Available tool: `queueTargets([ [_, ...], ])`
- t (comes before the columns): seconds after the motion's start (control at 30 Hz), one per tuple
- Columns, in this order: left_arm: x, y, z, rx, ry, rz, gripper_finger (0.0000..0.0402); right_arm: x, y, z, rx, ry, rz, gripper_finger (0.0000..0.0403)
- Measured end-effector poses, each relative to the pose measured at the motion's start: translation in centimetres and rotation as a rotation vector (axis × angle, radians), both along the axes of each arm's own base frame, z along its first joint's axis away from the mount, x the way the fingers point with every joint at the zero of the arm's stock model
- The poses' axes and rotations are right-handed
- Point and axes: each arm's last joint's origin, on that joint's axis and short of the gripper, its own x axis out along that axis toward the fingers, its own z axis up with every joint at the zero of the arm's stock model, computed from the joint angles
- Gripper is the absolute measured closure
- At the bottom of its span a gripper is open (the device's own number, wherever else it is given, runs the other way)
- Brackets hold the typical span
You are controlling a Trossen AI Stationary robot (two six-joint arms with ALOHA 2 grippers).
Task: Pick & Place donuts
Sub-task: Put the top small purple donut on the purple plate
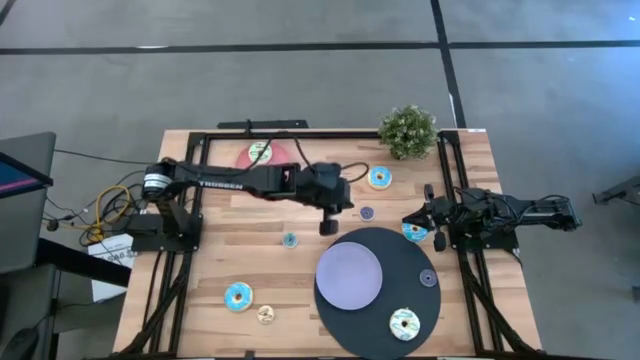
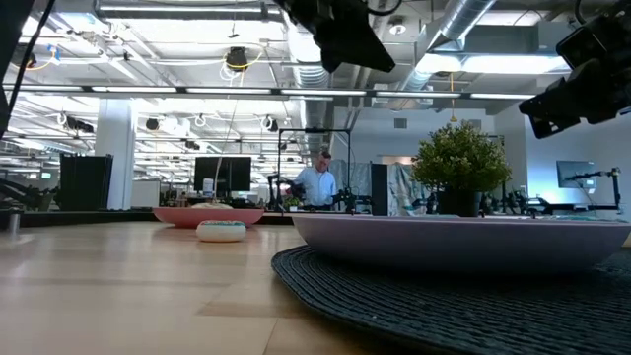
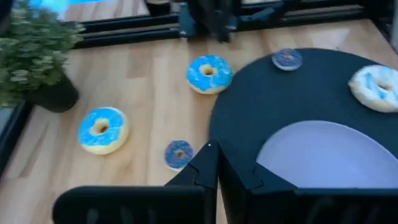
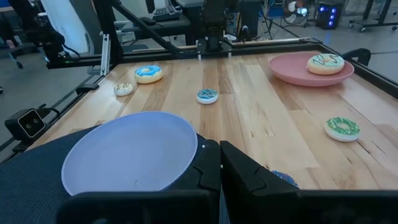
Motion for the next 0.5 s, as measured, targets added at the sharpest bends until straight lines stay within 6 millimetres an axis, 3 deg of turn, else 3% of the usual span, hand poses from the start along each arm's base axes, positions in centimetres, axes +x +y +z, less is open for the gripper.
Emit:
queueTargets([
  [0.13,-1.6,-0.2,-1.1,-0.049,0.041,-0.066,0.0401,0.1,0.0,0.2,0.001,-0.023,0.000,0.0403],
  [0.23,-4.0,-0.2,-1.8,-0.076,0.030,-0.033,0.0401,0.1,0.0,0.3,0.001,-0.036,0.000,0.0403],
  [0.5,-13.4,-2.7,-3.2,-0.062,-0.228,0.060,0.0401,0.5,-0.1,2.3,0.094,-0.234,-0.061,0.0403],
])
